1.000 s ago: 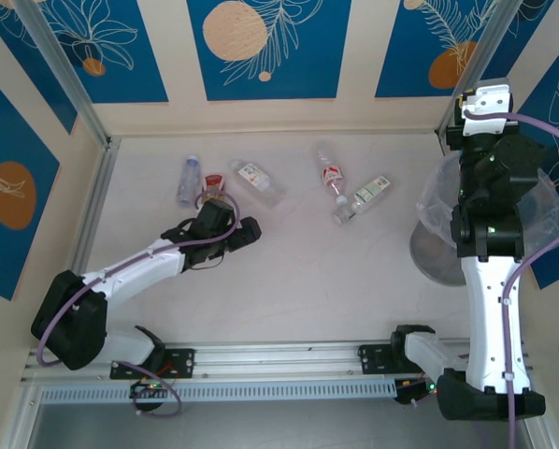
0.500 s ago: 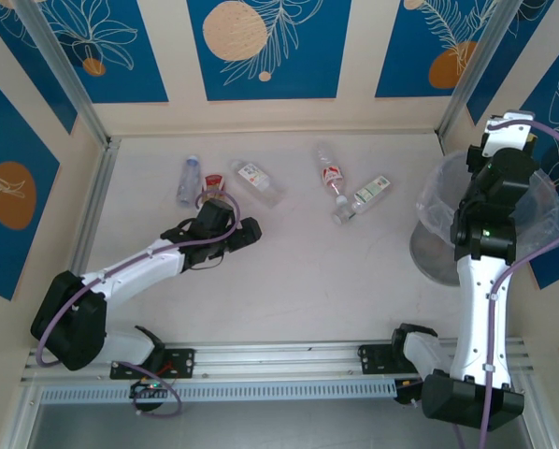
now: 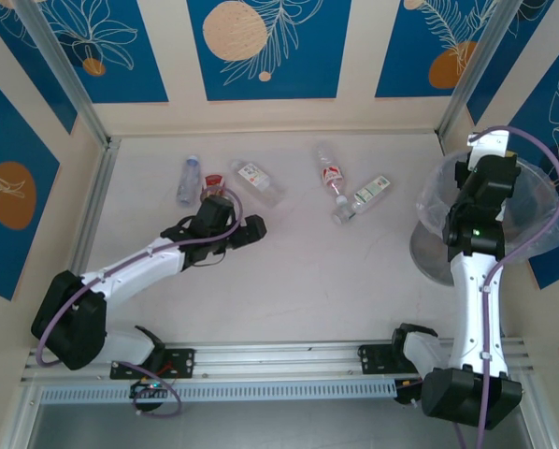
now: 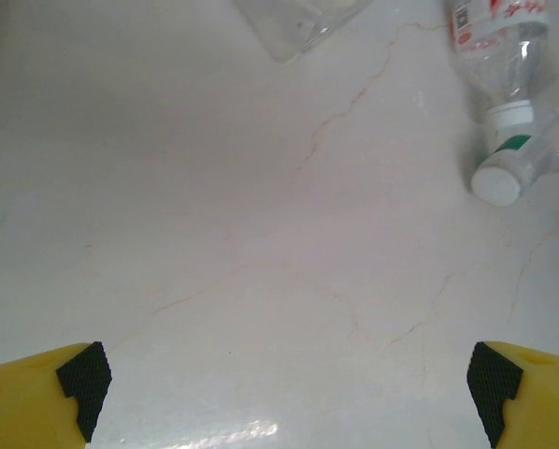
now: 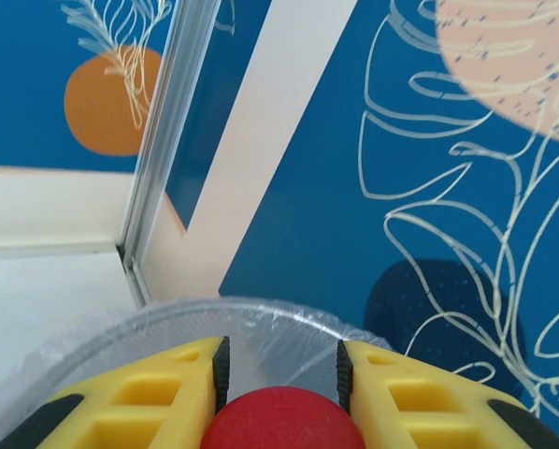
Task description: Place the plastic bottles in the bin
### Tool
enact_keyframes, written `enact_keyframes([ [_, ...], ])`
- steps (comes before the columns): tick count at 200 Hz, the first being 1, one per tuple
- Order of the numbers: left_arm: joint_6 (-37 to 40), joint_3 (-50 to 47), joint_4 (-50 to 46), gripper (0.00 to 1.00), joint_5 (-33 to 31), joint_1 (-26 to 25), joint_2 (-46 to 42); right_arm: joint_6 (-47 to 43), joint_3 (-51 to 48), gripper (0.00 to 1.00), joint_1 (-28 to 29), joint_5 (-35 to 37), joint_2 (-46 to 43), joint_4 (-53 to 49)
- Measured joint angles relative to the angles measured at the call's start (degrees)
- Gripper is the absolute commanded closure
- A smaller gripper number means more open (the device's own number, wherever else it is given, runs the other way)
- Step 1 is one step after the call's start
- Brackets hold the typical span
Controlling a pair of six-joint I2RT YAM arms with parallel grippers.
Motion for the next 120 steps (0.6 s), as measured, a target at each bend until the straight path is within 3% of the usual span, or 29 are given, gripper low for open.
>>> enact_keyframes([
  [41,1.9,3.0,0.1,0.01,0.4,0.0,0.8,-3.0,-3.3,1.00,-0.2,-0.4,0.0,0.3],
  [94,1.9,3.0,-0.2,0.01,0.6,0.0,1.6,-2.5,-5.3,0.91,-0.9,0.1,0.0,2.1],
  [120,1.9,3.0,-0.3,0.01,0.6,0.0,1.7,-1.1,-6.6,0.68,-1.2,0.4,0.0,2.3],
])
